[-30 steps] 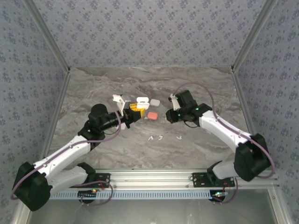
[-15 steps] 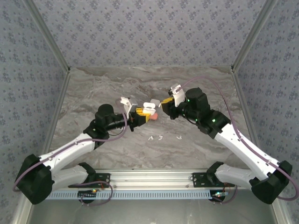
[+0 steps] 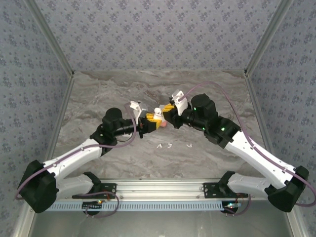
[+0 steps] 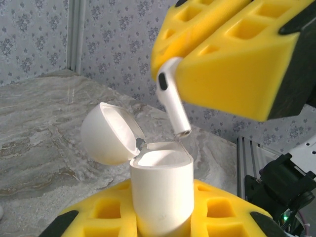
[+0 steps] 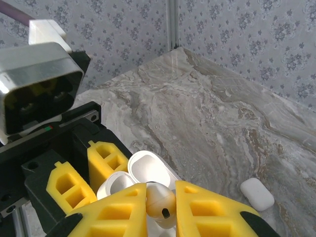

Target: Insert wireless bluetooth earbuds into charging case

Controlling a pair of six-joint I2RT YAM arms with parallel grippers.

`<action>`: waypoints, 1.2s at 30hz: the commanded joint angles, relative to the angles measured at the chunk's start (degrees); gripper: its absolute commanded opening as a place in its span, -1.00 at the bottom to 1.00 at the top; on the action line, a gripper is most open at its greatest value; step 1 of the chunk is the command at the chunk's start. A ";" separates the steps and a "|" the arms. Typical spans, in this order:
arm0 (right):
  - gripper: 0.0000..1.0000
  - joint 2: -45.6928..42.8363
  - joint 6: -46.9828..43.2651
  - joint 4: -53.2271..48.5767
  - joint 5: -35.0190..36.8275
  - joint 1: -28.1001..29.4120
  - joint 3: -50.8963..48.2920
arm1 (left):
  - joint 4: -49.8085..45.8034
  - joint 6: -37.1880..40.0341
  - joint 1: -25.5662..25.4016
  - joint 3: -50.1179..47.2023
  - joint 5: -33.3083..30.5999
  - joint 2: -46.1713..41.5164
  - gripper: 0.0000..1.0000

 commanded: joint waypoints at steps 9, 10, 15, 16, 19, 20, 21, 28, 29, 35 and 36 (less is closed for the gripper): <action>-0.62 1.67 -0.69 2.19 0.65 1.04 1.38 | 2.75 1.06 -0.39 2.55 1.83 0.39 -1.00; -0.62 1.71 -0.62 2.28 0.49 1.02 1.38 | 2.62 1.08 -0.44 2.48 1.86 0.47 -1.00; -0.62 2.12 -0.60 2.70 0.00 1.19 1.45 | 2.76 1.13 -0.45 2.48 1.88 0.61 -1.00; -0.62 2.21 -0.60 2.60 -0.27 1.23 1.46 | 2.82 1.14 -0.40 2.52 1.86 0.66 -1.00; -0.62 2.62 -1.08 1.73 -1.30 1.16 1.71 | 2.91 1.08 -0.42 2.42 1.82 0.66 -1.00; -0.62 2.68 -1.26 1.30 -1.58 1.23 1.73 | 2.96 1.08 -0.43 2.34 1.75 0.57 -1.00; -0.62 2.79 -1.45 0.72 -1.96 1.24 1.86 | 3.09 1.08 -0.46 2.20 1.71 0.51 -1.00; -0.49 2.34 -2.32 -2.92 -5.84 0.65 2.41 | 3.41 1.08 -0.44 1.79 1.05 0.12 -1.00; -0.42 2.25 -2.12 -3.23 -6.77 0.39 2.76 | 3.41 1.10 -0.43 1.79 1.06 0.13 -1.00; 0.03 -0.24 -0.50 -3.53 -11.26 -2.43 4.30 | 3.80 0.86 -0.44 1.45 0.83 -0.04 -1.00; 0.10 -0.91 -0.18 -3.44 -11.22 -3.12 4.24 | 3.89 0.90 -0.42 1.34 0.67 -0.12 -1.00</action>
